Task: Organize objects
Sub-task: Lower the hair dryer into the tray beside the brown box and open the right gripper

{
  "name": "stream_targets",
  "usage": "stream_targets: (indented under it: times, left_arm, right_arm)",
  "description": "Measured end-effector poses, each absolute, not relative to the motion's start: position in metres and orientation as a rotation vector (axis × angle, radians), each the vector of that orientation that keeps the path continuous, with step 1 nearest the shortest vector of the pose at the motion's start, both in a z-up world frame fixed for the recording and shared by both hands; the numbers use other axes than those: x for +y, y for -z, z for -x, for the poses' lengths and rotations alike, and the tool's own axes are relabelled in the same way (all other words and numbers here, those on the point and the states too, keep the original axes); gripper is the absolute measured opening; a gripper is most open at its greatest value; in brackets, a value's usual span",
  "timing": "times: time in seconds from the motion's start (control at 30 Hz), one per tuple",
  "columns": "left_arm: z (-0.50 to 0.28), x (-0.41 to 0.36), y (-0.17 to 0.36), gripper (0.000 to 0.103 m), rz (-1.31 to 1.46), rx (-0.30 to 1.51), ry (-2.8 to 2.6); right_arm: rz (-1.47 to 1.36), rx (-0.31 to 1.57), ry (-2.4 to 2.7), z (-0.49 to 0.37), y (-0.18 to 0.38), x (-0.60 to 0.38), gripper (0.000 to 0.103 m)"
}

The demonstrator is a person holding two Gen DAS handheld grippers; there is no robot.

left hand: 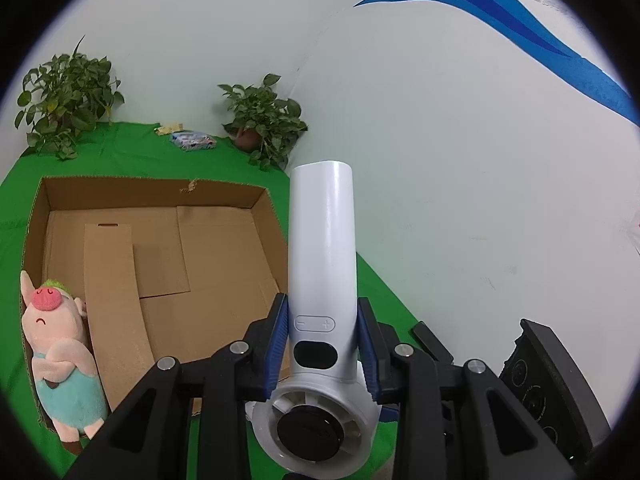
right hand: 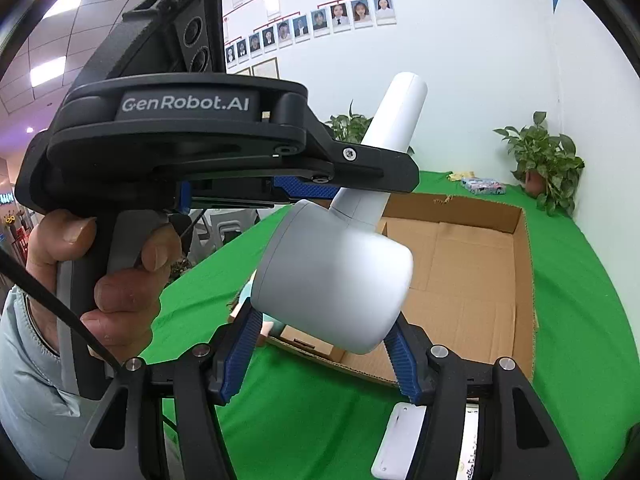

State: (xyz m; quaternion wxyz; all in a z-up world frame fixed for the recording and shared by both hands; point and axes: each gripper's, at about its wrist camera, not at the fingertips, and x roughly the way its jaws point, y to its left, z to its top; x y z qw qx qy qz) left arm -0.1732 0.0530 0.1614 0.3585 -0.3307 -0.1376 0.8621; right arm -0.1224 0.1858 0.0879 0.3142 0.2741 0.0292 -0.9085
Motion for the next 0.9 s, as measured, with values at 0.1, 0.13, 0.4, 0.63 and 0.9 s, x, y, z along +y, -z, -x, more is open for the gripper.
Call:
stream_targets:
  times: [0.1,0.13,0.4,0.63,0.9]
  left_arm:
    - [0.190,0.050,-0.151,0.031,0.880,-0.380,-2.217]
    - [0.198,0.049,-0.145,0.031,0.892,-0.393,-2.213]
    - [0.258,0.046,-0.085,0.031,1.030,-0.457,-2.182]
    - [0.296,0.046,-0.023,0.031,1.184,-0.498,-2.177]
    - [0.306,0.062,0.003,0.031,1.319,-0.390,-2.243]
  right_arm:
    - [-0.757,0.084,2.378,0.116,-0.083,0.180,0.058]
    - [-0.773,0.085,2.372,0.125,-0.079,0.178,0.058]
    - [-0.934,0.074,2.294,0.191,-0.017,0.168,0.058]
    - [-1.095,0.050,2.170,0.234,0.038,0.158,0.058]
    - [-1.200,0.042,2.051,0.255,0.081,0.149,0.057]
